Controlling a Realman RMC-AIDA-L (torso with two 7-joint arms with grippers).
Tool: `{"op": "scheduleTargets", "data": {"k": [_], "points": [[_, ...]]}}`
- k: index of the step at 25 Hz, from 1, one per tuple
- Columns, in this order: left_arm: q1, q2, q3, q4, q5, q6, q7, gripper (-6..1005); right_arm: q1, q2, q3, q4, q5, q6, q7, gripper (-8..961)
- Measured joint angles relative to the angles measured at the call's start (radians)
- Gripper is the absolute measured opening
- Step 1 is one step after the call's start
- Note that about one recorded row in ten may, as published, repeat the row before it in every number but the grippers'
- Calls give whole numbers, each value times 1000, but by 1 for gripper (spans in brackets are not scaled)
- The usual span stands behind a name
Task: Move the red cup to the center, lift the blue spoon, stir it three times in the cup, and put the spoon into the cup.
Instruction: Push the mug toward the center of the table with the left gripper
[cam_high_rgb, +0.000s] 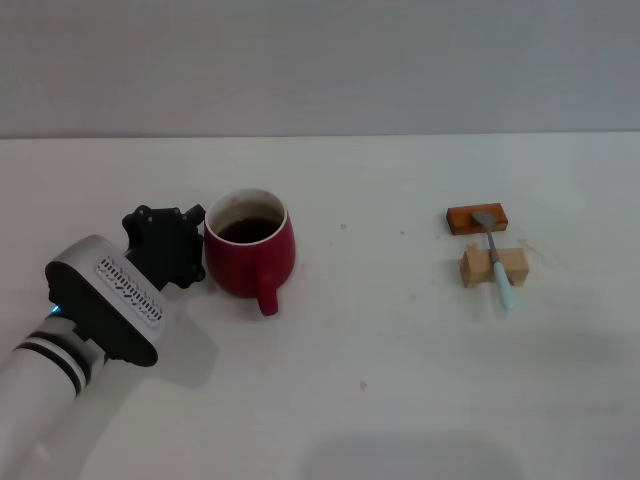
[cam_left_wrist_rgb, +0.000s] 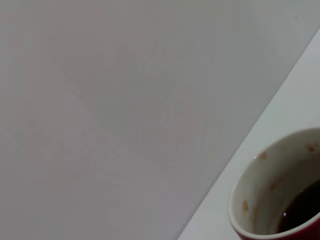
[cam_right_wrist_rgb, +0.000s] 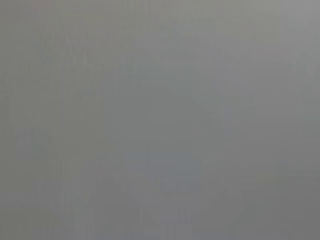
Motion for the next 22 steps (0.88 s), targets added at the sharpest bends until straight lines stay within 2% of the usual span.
{"op": "scheduleTargets", "data": {"k": [22], "points": [[5,0,11,-8,0,-1,1,0,6,2,-12,0,0,0,0,742]]}}
